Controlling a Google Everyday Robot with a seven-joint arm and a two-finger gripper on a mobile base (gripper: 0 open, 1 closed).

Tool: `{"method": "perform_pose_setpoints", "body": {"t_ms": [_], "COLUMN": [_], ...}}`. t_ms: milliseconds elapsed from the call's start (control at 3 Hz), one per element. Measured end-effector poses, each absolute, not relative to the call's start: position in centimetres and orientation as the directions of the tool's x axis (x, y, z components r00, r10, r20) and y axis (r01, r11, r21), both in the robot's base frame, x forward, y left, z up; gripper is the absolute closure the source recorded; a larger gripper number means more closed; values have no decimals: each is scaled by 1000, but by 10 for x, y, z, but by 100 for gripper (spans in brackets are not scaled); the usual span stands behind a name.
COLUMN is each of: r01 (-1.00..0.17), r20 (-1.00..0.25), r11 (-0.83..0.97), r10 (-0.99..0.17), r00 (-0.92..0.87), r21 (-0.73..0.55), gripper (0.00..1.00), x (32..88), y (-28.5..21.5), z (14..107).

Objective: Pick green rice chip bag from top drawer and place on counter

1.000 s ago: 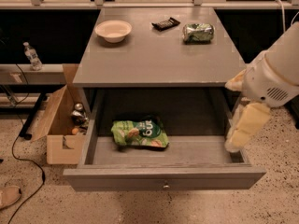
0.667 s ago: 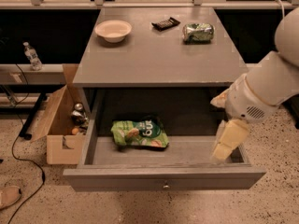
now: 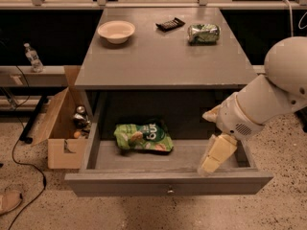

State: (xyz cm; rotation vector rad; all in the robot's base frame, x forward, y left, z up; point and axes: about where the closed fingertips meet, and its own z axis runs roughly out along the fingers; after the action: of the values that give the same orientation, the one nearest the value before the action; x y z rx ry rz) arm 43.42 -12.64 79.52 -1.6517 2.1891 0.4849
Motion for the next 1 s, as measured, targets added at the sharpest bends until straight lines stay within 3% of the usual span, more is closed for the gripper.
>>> {"method": "perform_pose_setpoints", "body": {"t_ms": [1000], "r01": [-970], "r20": [-497], "r11": [235], "r10": [-851], "r00": [-173], "r21": [-64], "gripper": [0], "x": [498], "y": [-72], "z": [753]}}
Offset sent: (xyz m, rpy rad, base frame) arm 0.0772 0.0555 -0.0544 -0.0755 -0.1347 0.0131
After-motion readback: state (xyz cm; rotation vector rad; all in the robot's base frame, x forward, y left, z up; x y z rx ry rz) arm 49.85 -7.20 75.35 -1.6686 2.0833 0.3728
